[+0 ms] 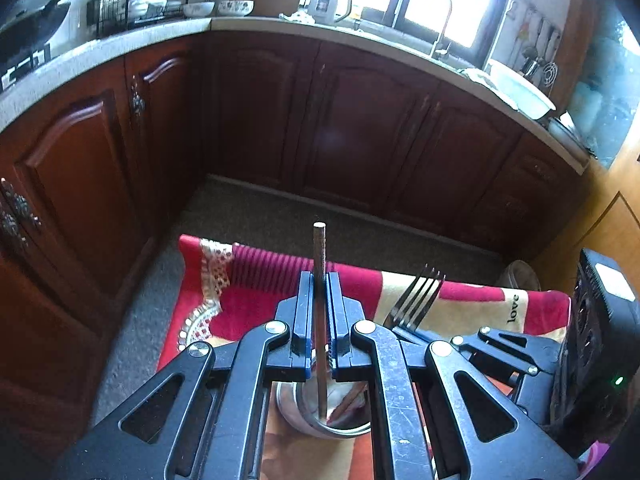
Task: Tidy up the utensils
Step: 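Lower chopstick and fork into the white jar and open both grippers, then withdraw both open grippers from the jar back over the utensil pile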
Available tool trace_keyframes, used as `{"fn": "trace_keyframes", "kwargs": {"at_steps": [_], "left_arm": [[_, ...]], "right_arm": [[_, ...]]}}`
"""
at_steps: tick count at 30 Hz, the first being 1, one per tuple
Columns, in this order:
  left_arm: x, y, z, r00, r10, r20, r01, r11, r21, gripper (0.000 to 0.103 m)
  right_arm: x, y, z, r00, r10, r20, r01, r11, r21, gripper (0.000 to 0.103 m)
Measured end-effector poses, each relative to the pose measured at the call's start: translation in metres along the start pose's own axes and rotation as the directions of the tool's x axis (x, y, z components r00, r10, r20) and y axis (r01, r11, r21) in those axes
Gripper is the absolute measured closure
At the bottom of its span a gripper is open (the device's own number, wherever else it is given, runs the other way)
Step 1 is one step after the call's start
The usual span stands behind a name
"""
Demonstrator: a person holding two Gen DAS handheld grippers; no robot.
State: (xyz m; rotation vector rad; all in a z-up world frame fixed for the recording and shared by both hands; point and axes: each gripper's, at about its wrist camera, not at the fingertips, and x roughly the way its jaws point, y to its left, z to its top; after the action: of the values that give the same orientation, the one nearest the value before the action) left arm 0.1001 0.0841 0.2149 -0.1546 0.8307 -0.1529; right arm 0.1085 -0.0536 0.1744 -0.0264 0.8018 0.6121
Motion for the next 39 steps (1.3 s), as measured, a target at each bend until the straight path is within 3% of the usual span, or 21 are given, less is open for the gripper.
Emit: {"fn": "trace_keyframes", "kwargs": {"at_steps": [4, 6, 8, 9, 13, 16, 28, 39], "left_arm": [[0.004, 0.003, -0.002, 1.000, -0.009, -0.014, 0.009, 1.000, -0.015, 0.098], [0.004, 0.005, -0.001, 1.000, -0.012, -0.019, 0.011, 1.000, -0.024, 0.098], [0.004, 0.006, -0.002, 0.999, -0.013, -0.029, 0.012, 0.999, -0.034, 0.096], [0.004, 0.007, -0.003, 0.999, -0.017, -0.034, 0.016, 0.999, -0.039, 0.091], [0.000, 0.008, -0.010, 0.999, -0.030, -0.034, 0.028, 0.998, -0.058, 0.069], [-0.005, 0.008, -0.015, 0.999, -0.030, -0.027, 0.028, 0.998, -0.060, 0.062], [-0.027, -0.022, -0.054, 1.000, 0.018, -0.007, -0.018, 1.000, -0.023, 0.055], [-0.039, -0.077, -0.093, 1.000, 0.025, -0.001, -0.025, 0.998, 0.063, 0.053]], "right_arm": [[0.004, -0.007, 0.003, 1.000, 0.028, -0.010, -0.027, 0.999, 0.045, 0.101], [0.005, -0.011, 0.002, 0.999, 0.031, -0.025, -0.029, 0.997, 0.068, 0.092], [0.004, -0.014, 0.000, 0.999, 0.038, -0.031, -0.036, 0.996, 0.086, 0.068], [0.002, -0.015, -0.001, 0.999, 0.039, -0.027, -0.036, 0.995, 0.092, 0.065], [-0.007, -0.017, -0.009, 0.999, 0.051, -0.015, -0.049, 0.993, 0.111, 0.065], [-0.020, -0.017, -0.015, 0.998, 0.055, -0.003, -0.054, 0.992, 0.116, 0.065], [-0.061, -0.018, -0.050, 1.000, -0.018, 0.012, 0.016, 0.989, 0.148, 0.060], [-0.102, -0.036, -0.089, 0.993, -0.114, 0.010, 0.110, 0.973, 0.203, 0.059]]}}
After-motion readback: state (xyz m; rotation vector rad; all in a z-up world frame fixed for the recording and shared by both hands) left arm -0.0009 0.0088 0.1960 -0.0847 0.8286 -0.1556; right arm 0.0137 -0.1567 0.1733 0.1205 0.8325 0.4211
